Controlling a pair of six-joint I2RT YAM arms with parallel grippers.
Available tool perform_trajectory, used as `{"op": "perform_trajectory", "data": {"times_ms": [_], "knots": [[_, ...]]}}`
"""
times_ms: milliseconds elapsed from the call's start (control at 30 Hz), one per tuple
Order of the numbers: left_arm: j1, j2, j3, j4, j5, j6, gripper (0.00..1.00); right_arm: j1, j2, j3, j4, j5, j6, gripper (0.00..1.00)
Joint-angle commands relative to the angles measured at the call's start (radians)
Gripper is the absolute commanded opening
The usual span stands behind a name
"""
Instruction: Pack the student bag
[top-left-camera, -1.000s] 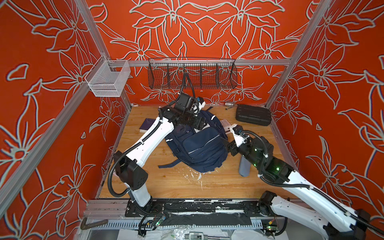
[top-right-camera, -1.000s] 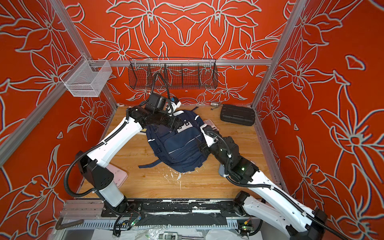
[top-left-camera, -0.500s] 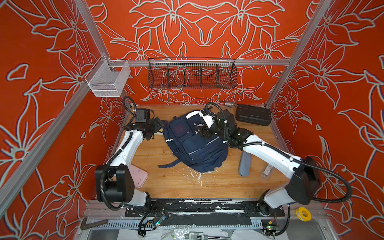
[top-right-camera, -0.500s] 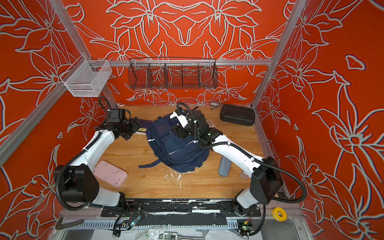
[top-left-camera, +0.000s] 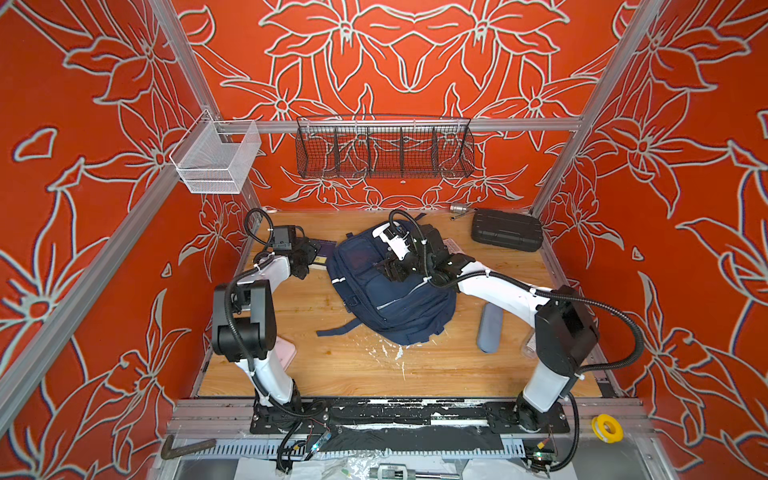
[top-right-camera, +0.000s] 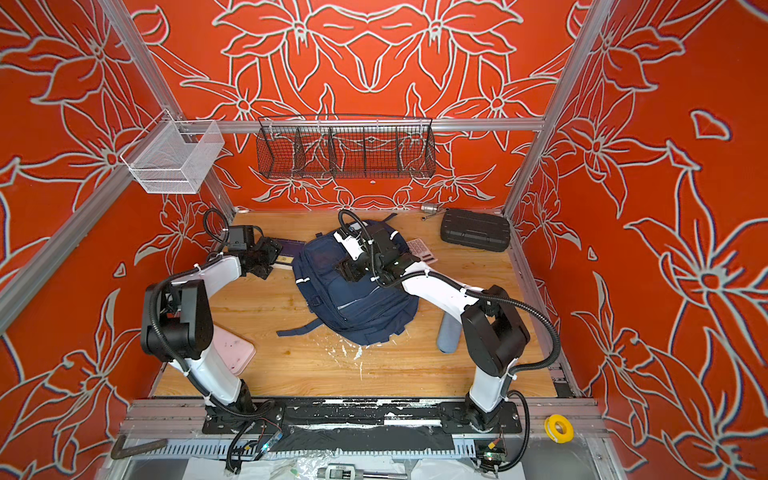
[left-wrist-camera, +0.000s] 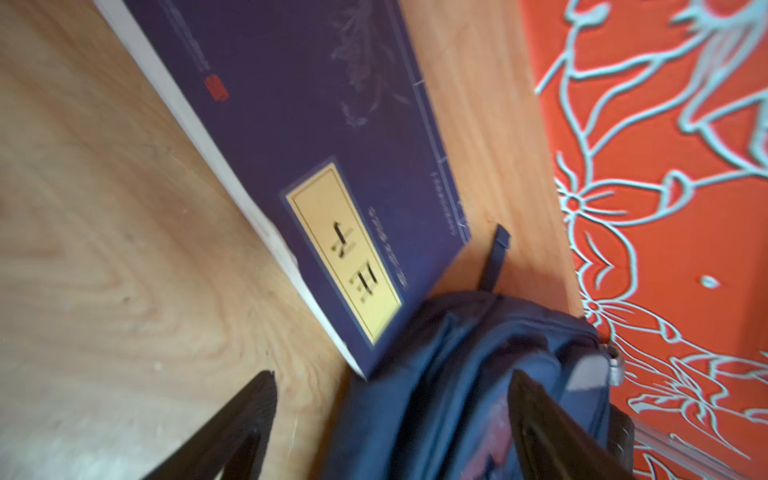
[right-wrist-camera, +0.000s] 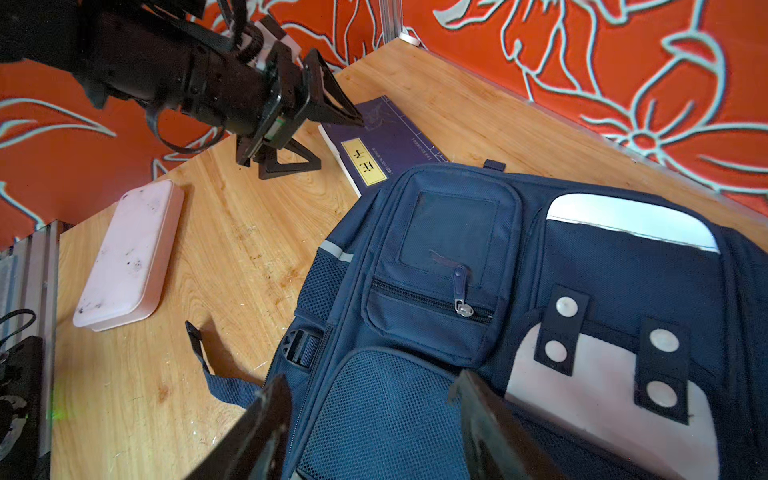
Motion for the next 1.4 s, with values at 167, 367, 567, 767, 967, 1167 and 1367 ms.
{"op": "perform_trajectory", "data": {"times_ms": [167, 367, 567, 767, 967, 1167, 1367], "knots": [[0.021, 0.089, 0.027, 0.155, 0.033, -0.040, 0.79, -0.008, 0.052, 0.059, -0.004, -0.022, 0.004, 0.64], [0.024, 0.137, 0.037, 0.199, 0.055, -0.051, 0.72, -0.008, 0.089, 0.083, -0.006, -0.040, 0.027, 0.62], [0.029, 0.151, -0.003, 0.255, 0.059, -0.073, 0.67, -0.007, 0.102, 0.097, -0.021, -0.044, 0.024, 0.61], [0.034, 0.185, -0.016, 0.269, 0.053, -0.078, 0.49, -0.007, 0.115, 0.104, -0.024, -0.068, 0.035, 0.59], [0.054, 0.174, -0.045, 0.314, 0.064, -0.075, 0.07, -0.008, 0.123, 0.118, -0.023, -0.093, 0.082, 0.58], [0.096, 0.081, -0.036, 0.300, 0.126, -0.018, 0.00, -0.007, 0.142, 0.153, 0.024, -0.140, 0.237, 0.58], [0.136, -0.011, 0.006, 0.257, 0.245, 0.015, 0.00, 0.007, 0.201, 0.207, 0.068, -0.165, 0.379, 0.57]]}}
